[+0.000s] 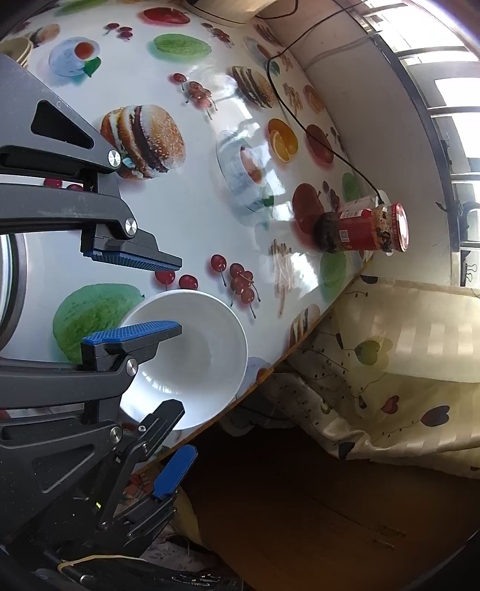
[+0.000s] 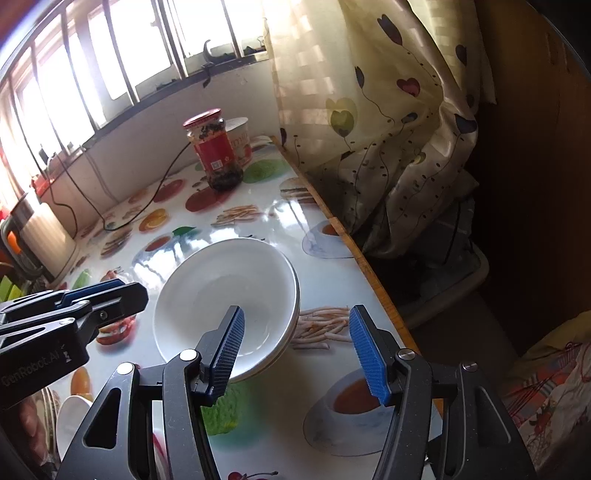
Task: Organize plates and bowls
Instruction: 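Move both tools toward the blue-striped white bowl, then close the left gripper on the striped bowl rim while the right gripper grips its rim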
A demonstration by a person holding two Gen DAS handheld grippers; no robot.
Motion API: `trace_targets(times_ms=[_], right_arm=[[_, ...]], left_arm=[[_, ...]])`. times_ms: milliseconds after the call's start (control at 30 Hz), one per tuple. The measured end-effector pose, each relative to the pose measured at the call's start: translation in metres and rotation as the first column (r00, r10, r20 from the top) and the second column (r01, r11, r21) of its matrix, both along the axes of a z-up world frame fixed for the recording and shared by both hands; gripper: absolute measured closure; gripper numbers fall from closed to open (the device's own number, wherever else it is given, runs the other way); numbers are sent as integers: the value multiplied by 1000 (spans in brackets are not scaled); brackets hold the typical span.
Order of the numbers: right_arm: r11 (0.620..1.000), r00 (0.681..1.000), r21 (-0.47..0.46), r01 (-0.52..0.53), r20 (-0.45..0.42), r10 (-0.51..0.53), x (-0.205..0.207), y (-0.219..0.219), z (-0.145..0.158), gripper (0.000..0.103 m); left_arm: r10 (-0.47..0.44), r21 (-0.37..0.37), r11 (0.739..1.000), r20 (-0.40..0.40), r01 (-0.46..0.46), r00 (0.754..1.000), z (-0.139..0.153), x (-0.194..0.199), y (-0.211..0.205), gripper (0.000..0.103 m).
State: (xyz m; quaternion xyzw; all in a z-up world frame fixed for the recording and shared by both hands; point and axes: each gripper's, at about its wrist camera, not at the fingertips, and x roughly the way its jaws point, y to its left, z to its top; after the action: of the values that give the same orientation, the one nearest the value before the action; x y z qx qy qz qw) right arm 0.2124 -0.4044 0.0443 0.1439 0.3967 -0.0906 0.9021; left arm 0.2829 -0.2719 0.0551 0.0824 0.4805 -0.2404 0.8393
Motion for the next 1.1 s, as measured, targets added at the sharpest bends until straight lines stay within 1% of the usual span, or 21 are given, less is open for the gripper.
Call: trace_targets(times_ms=[33, 100, 167, 200, 267, 333, 467, 533, 600, 667, 767, 800, 900, 1100], right_arm=[[1000, 1000, 0, -1, -4, 1, 2, -1, -1, 49], [1000, 1000, 5, -5, -12, 5, 5, -1, -4, 55], [1000, 1000, 7, -3, -19, 3, 8, -2, -7, 55], [1000, 1000, 11, -6, -21, 6, 9, -2, -9, 57], [1000, 1000, 16, -11, -23, 12, 10, -3, -10, 62], [1000, 1000, 25, -17, -24, 17, 12, -3, -12, 68], [999, 999, 37, -21, -24, 22, 14, -5, -12, 71], [999, 999, 41, -28, -23, 29, 15, -4, -12, 76], [999, 999, 39, -30, -23, 31, 16, -3, -12, 77], [999, 999, 40, -30, -22, 31, 17, -3, -12, 79], [998, 999, 43, -35, -19, 35, 17, -1, -11, 85], [998, 999, 41, -37, -17, 37, 17, -1, -11, 87], [999, 999, 37, -35, -16, 36, 18, 0, -11, 88], [999, 999, 34, -34, -16, 35, 17, -1, -11, 89]], left_arm=[[5, -6, 1000, -13, -5, 1000, -2, 2, -1, 74], [5, -7, 1000, -26, -5, 1000, -6, 4, -2, 74], [4, 13, 1000, -35, -4, 999, -12, 5, -5, 74], [8, 18, 1000, -48, -7, 999, -14, 6, -5, 74], [7, 5, 1000, -53, -7, 999, -15, 7, -6, 74], [17, 12, 1000, -47, -16, 999, -16, 7, -7, 74], [-2, 6, 1000, -50, 3, 999, -17, 6, -11, 74], [-1, 6, 1000, -55, 1, 998, -19, 7, -11, 74], [1, 9, 1000, -68, 0, 998, -21, 7, -12, 80], [-2, 21, 1000, -64, 3, 998, -23, 6, -12, 84], [4, 19, 1000, -68, -3, 998, -24, 8, -11, 89], [4, 19, 1000, -67, -2, 998, -24, 7, -10, 90], [6, 18, 1000, -63, -5, 998, -24, 7, -10, 92], [4, 20, 1000, -59, -3, 998, -24, 8, -9, 92]])
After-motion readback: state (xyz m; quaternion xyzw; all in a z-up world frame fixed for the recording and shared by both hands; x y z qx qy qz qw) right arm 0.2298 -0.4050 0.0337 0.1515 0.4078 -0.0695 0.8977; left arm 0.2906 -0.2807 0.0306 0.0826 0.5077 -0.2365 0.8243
